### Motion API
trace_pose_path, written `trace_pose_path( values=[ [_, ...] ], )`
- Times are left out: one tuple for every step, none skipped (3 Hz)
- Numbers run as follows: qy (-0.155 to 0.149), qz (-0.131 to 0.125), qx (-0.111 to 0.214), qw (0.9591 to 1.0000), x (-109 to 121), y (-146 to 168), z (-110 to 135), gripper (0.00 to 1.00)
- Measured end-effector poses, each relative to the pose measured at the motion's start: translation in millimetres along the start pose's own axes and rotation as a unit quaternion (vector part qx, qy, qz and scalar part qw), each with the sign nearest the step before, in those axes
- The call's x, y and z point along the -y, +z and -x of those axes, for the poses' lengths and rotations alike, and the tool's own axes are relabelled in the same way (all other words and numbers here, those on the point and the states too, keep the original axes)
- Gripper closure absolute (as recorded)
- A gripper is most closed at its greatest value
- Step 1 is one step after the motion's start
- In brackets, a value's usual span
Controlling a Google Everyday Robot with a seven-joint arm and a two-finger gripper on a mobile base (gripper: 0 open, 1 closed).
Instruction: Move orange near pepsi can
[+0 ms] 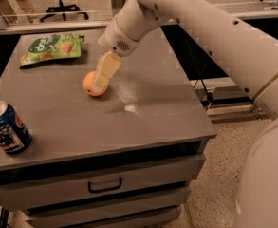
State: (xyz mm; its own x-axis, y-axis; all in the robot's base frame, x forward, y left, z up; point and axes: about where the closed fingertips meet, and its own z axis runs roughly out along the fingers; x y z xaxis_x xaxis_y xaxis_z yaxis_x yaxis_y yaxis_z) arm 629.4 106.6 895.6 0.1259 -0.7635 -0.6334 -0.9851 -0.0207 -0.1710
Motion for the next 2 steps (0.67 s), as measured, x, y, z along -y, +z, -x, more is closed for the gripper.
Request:
trace_pose_path(
  values=[
    [-0.009, 0.018, 0.005, 0.9998, -12.8, 30.3, 1.7, 0.0],
    [-0.019, 0.031, -0.001, 0.9993, -26.2, 45.5, 0.8, 0.18]
  ],
)
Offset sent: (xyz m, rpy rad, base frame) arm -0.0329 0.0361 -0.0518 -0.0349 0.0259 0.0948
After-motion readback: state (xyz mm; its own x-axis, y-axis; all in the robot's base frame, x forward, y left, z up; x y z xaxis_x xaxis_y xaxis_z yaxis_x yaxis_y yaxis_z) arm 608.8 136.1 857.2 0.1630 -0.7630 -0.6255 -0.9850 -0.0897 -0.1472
